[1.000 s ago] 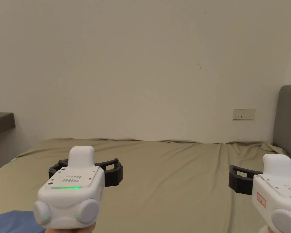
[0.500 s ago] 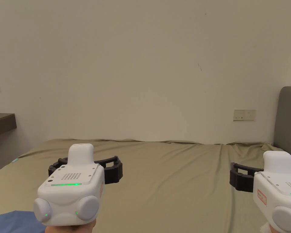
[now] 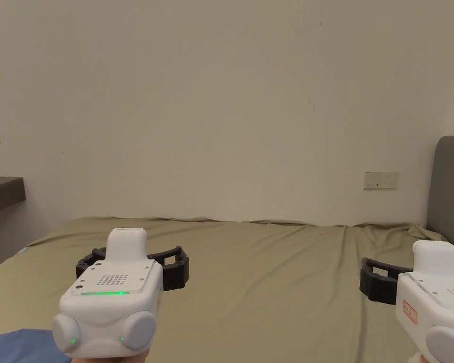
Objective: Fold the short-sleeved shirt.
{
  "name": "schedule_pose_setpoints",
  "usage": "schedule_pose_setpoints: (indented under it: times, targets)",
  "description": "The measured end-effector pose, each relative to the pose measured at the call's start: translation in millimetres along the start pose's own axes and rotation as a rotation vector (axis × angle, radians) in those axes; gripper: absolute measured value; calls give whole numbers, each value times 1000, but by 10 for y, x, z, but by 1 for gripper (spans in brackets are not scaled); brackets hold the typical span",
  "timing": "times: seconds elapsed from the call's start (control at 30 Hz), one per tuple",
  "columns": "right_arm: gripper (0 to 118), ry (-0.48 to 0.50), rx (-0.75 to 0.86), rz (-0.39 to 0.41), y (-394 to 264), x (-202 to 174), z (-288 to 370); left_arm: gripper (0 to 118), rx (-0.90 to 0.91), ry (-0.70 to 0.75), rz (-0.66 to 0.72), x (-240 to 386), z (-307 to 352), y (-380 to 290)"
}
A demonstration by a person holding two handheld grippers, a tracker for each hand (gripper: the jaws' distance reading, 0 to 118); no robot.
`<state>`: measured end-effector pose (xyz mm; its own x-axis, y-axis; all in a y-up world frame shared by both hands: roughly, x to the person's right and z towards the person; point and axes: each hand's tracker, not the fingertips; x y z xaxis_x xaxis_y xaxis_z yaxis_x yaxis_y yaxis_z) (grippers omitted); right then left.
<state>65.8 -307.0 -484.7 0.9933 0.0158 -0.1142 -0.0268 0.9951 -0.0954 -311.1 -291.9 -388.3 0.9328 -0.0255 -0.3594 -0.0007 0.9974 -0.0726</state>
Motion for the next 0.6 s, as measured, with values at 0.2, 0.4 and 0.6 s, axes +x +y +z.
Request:
schedule_pose_setpoints:
  times: [0.2, 0.4, 0.6]
  targets:
    - [2, -18, -12, 49, -44, 23, 24, 0, 0, 60, -21, 16, -24, -97]
    - [2, 15, -61, 65, -76, -29, -5, 0, -11, 26, -8, -24, 1, -127]
    - [2, 85, -47, 90, 35, -240, 20, 0, -5, 13, -30, -86, 72, -34]
